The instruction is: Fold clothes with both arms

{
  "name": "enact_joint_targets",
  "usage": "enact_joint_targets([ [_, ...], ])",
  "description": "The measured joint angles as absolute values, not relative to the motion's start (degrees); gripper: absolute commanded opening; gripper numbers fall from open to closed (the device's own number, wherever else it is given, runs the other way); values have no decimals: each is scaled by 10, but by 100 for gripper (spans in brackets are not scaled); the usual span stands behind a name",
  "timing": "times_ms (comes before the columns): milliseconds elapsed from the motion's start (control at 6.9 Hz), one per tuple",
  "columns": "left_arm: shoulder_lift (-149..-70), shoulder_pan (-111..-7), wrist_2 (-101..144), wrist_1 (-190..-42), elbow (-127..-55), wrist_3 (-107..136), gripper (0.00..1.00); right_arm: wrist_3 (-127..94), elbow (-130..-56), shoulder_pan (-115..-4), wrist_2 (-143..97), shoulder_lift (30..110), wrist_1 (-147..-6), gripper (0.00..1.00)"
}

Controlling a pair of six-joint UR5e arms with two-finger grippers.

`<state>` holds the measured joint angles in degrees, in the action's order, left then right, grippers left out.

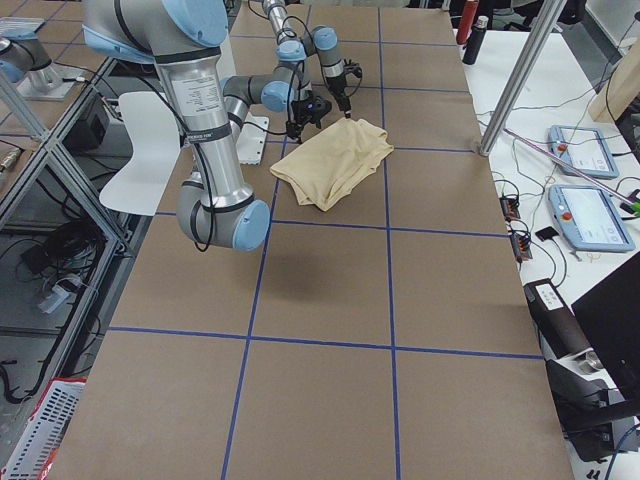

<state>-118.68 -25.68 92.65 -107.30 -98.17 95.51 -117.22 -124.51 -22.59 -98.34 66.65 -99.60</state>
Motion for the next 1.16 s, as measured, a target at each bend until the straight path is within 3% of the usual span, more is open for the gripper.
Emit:
enact_joint_targets([
  [869,-1193,-251,921,-1077,-964,954,55,-1163,-1215,-243,-984,659,-992,100],
  [1014,-1193,-250,921,-1078,-960,954,46,-1163,-1211,-244,-984,659,-991,100],
  [1159,-1194,-250,921,-1078,-957,954,23,-1163,-1209,-244,-984,659,-991,100],
])
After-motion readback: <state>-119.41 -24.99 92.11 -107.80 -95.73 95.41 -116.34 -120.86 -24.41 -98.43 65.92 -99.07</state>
